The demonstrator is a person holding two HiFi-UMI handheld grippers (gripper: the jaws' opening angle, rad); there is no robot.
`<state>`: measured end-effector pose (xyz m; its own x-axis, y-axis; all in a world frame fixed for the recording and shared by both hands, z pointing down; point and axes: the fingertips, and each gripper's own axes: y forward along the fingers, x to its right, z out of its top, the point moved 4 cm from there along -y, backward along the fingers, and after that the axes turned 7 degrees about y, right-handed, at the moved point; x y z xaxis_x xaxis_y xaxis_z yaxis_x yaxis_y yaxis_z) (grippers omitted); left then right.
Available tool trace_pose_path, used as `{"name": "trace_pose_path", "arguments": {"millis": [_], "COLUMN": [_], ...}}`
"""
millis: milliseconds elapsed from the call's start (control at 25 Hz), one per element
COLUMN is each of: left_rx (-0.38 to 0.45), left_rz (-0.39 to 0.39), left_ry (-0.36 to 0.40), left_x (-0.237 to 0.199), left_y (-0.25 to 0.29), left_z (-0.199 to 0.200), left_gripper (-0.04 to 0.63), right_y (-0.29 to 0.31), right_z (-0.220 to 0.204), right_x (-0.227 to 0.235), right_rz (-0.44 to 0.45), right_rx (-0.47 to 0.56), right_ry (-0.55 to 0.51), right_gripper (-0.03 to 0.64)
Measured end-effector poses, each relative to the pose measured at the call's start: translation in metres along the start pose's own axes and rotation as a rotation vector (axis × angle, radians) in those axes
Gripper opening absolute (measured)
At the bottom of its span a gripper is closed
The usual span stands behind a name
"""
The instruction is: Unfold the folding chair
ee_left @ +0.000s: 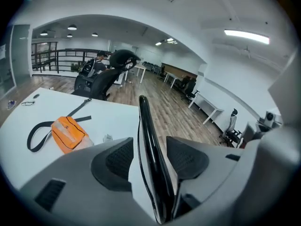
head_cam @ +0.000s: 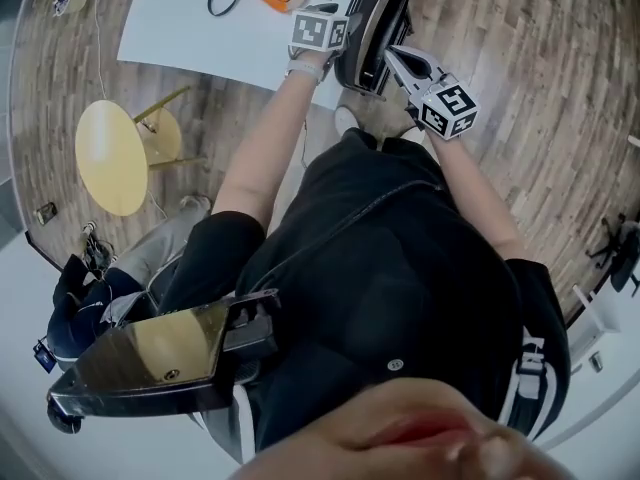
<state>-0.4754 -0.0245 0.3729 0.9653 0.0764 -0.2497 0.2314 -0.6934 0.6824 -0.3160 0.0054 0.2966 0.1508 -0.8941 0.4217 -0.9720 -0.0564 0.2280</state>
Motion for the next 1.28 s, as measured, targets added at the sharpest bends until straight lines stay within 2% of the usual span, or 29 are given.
{"name": "trace_pose_path", "arguments": {"millis": [320,400,440,480,680,1000,1280], "left_rx": [-0.219,-0.255,-0.266,-0.271,-0.270,-0.258,-0.219], "left_rz": [-0.022,-0.031,-0.035,-0.034,-0.010,-0.016,0.023], "left_ry": [-0.013,-0.012,-0.018,-0.030,-0.094,-0.048,-0.055], "left_x": [-0.009,-0.008,-0.007,-0.006,-0.007,0.042,0.073], "left_y": [0.055,0.063,0.064,0.065,0.065,0.074,0.079], "left_z": [-0.003,-0.004,-0.005,-0.006,-0.008,0.002,0.005], "left_gripper": [0.201,0.166,0.115,0.087,0.071,0.071,0.071], "right_y": [-0.030,-0.038,-0.042,-0.046,-0.058,-0.058,-0.043], "right_z": [-0.017,-0.017,-0.017,-0.018,-0.029,-0.057,-0.116], "right_x": [0.008,0.009,0.010,0.012,0.030,0.071,0.124], "right_rz": [-0.046,-0.059,-0.065,-0.072,-0.145,-0.285,-0.448], "right_rx": [0.000,0.008,0.013,0.016,0.004,-0.051,-0.162], "right_ry": [0.049,0.048,0.052,0.056,0.090,0.191,0.316], "right_gripper": [0.008,0.008,0.008,0.008,0.008,0.008,0.011]}}
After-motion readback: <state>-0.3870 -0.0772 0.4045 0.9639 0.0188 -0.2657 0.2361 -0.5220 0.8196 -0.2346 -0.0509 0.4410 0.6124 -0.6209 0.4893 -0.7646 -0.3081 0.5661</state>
